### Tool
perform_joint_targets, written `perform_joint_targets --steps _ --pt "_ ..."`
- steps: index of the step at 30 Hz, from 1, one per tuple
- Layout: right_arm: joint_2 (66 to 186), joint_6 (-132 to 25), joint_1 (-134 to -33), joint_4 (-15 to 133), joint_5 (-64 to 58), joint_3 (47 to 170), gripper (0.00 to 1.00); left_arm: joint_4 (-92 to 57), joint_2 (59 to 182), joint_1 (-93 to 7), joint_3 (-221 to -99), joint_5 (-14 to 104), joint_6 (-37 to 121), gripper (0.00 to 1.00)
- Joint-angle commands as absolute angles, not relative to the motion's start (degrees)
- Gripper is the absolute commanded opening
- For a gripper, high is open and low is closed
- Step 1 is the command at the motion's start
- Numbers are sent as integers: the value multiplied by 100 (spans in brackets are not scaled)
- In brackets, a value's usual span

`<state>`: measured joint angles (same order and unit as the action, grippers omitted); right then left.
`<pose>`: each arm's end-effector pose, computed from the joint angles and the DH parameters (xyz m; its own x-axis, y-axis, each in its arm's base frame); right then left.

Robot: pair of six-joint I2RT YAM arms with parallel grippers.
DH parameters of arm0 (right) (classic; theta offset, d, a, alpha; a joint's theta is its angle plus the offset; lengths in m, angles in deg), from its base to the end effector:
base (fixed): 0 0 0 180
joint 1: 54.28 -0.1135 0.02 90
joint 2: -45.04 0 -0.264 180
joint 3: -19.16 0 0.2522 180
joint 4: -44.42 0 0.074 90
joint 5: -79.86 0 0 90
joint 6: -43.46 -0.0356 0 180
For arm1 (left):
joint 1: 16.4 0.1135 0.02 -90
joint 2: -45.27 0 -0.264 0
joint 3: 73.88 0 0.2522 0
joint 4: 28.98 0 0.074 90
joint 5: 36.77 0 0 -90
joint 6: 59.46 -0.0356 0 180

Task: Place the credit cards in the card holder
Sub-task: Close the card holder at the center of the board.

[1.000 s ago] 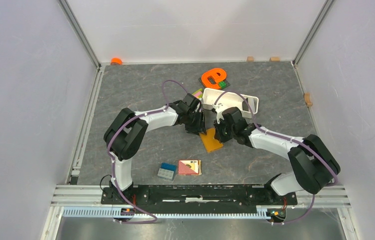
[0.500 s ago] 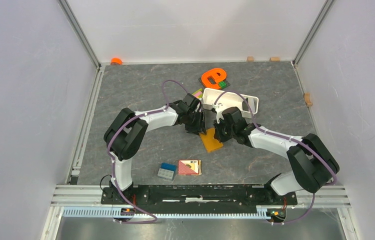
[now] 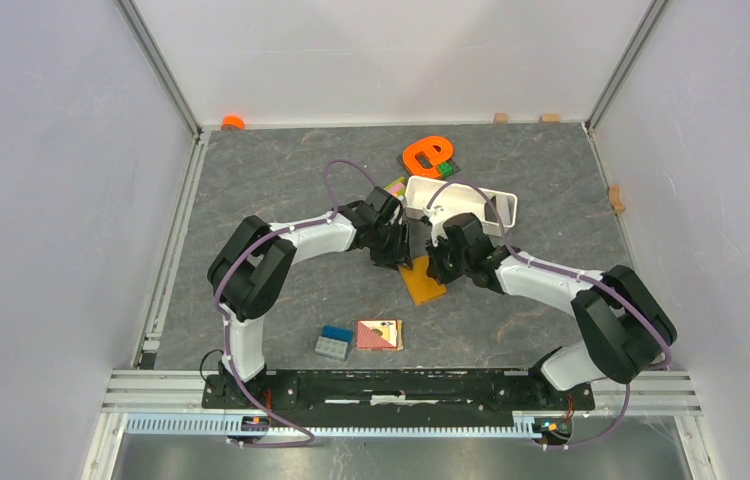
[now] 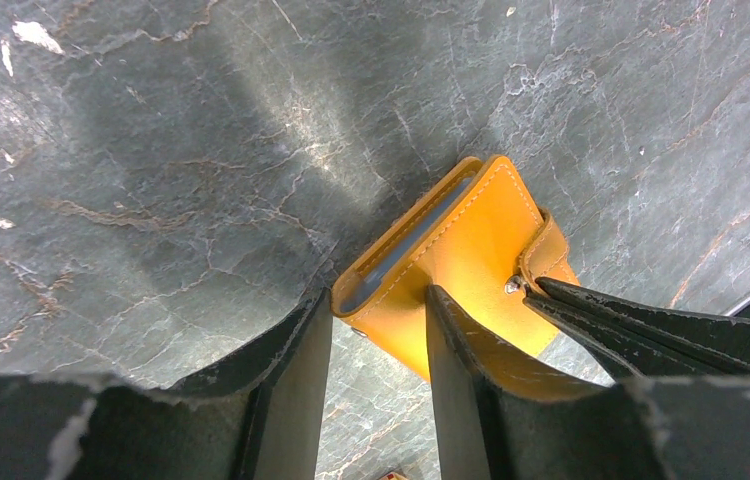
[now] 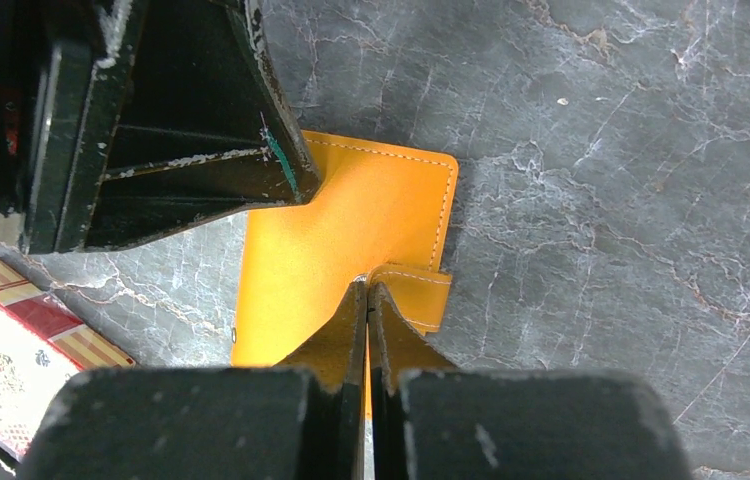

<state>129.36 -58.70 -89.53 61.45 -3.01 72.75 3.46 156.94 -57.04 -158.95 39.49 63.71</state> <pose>0.2295 0.1676 0.1664 -0.7260 -0.2571 -0.6378 -0.4991 0.8351 0.2314 0.2971 -0.2662 0.1528 -0.9415 0.1078 -0.3192 0.2512 0.8560 -0.4520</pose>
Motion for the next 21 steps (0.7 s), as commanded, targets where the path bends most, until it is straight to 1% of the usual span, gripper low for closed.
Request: perform_joint_targets --steps 1,14,21 --pt "13121 -5759 -9057 6051 -92 7404 0 614 16019 -5762 -15848 4220 6255 47" --pt "13426 -5769 -9205 6396 -326 7479 0 612 16021 -5762 -15848 4206 6271 46" --pt "13292 -5965 -9294 6517 -621 7164 0 614 16007 -5762 -15848 4224 6277 46"
